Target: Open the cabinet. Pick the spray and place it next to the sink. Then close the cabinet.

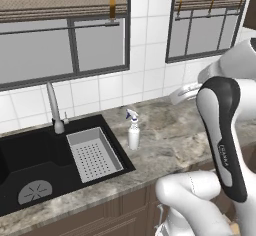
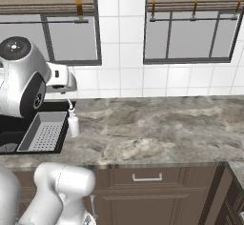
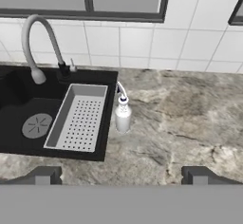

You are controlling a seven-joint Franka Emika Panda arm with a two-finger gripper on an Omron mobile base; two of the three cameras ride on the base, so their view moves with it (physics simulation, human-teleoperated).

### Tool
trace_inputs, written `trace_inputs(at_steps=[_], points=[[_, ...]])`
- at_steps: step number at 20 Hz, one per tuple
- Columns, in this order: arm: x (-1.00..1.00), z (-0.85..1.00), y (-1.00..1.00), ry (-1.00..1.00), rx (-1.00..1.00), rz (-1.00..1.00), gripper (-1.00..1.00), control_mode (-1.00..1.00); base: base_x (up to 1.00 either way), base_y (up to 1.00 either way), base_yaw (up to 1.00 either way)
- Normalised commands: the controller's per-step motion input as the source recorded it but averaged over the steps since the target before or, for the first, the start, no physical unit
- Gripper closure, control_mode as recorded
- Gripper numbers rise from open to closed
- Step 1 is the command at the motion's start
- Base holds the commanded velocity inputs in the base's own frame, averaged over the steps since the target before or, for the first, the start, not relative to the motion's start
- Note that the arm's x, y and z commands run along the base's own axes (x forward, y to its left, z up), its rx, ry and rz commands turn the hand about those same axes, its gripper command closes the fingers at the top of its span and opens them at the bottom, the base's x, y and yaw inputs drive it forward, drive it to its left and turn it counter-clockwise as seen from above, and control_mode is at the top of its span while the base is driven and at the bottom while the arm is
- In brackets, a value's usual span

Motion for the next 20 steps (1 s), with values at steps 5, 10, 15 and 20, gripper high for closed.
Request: trace_inputs(at_steps=[5,10,15,20], points=[[0.00,0.00,0.00,0.00,0.00,0.00,-1.00,-1.00,0.00,0.00,0.00],[0.00,0.00,0.00,0.00,0.00,0.00,-1.00,-1.00,0.00,0.00,0.00],[0.00,0.00,0.00,0.00,0.00,0.00,-1.00,-1.00,0.00,0.00,0.00],[0.00,0.00,0.00,0.00,0.00,0.00,-1.00,1.00,-0.29,0.10,-0.31]])
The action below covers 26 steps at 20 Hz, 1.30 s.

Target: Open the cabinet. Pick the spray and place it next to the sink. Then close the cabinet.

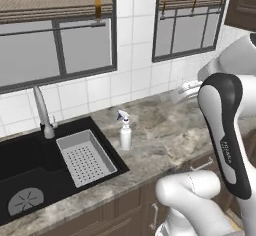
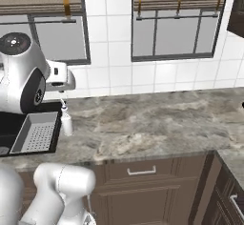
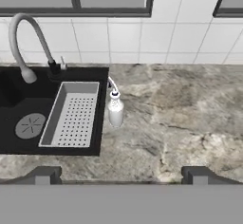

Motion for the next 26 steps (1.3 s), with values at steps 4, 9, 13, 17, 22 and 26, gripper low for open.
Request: trace_inputs(at_steps=[4,9,13,17,22,26], points=[[0.00,0.00,0.00,0.00,0.00,0.00,-1.00,1.00,-0.39,0.38,-0.97],[0.00,0.00,0.00,0.00,0.00,0.00,-1.00,1.00,-0.24,0.16,-0.95],[0.00,0.00,0.00,0.00,0.00,0.00,-1.00,1.00,-0.19,0.38,-0.97],[0.00,0.00,0.00,0.00,0.00,0.00,-1.00,1.00,0.00,0.35,-1.00],[0.00,0.00,0.00,0.00,0.00,0.00,-1.00,1.00,0.00,0.01,-1.00],[0.00,0.00,0.00,0.00,0.00,0.00,-1.00,1.00,0.20,-0.05,-0.68]])
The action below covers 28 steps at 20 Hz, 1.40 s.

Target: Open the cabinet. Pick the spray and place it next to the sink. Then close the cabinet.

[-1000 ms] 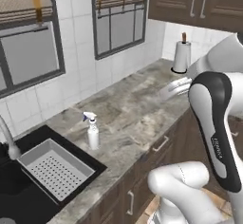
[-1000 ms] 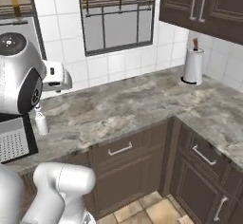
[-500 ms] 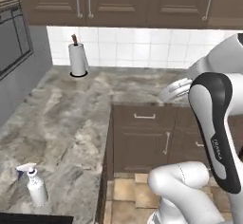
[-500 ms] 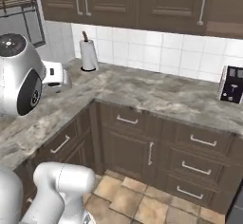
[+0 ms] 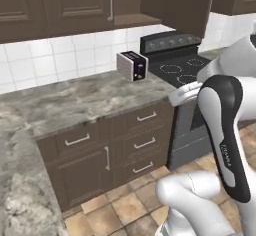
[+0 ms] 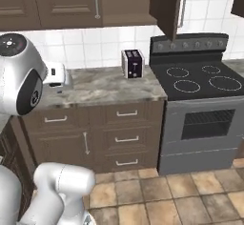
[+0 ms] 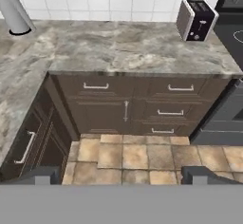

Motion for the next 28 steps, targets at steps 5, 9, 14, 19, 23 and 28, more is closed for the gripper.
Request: trace_inputs(at_steps=[5,9,14,19,23,28], points=[[0.00,0.00,0.00,0.00,0.00,0.00,-1.00,1.00,0.94,-0.53,0.10],[0.00,0.00,0.00,0.00,0.00,0.00,-1.00,1.00,1.00,-0.71,0.22],[0.00,0.00,0.00,0.00,0.00,0.00,-1.00,1.00,0.51,-0.43,0.15],[0.00,0.00,0.00,0.00,0.00,0.00,-1.00,1.00,0.09,0.37,0.00],[0.00,0.00,0.00,0.00,0.00,0.00,-1.00,1.00,0.62,0.89,0.02],[0.00,0.00,0.00,0.00,0.00,0.00,-1.00,1.00,0.84,0.39,0.09]])
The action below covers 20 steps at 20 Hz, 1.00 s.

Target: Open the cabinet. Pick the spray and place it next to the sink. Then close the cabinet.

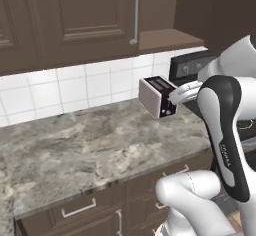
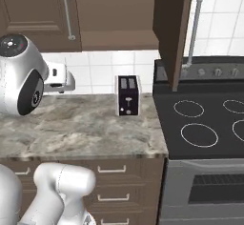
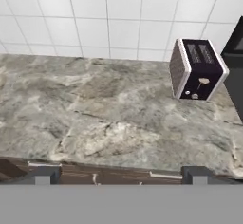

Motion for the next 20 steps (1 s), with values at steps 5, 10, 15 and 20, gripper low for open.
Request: trace_inputs(at_steps=[5,10,15,20], points=[[0.00,0.00,0.00,0.00,0.00,0.00,-1.00,1.00,0.39,-0.59,0.25],[0.00,0.00,0.00,0.00,0.00,0.00,-1.00,1.00,-0.11,-0.70,0.29],[0.00,0.00,0.00,0.00,0.00,0.00,-1.00,1.00,0.02,-0.40,0.22],[0.00,0.00,0.00,0.00,0.00,0.00,-1.00,1.00,0.05,-0.11,-0.02]])
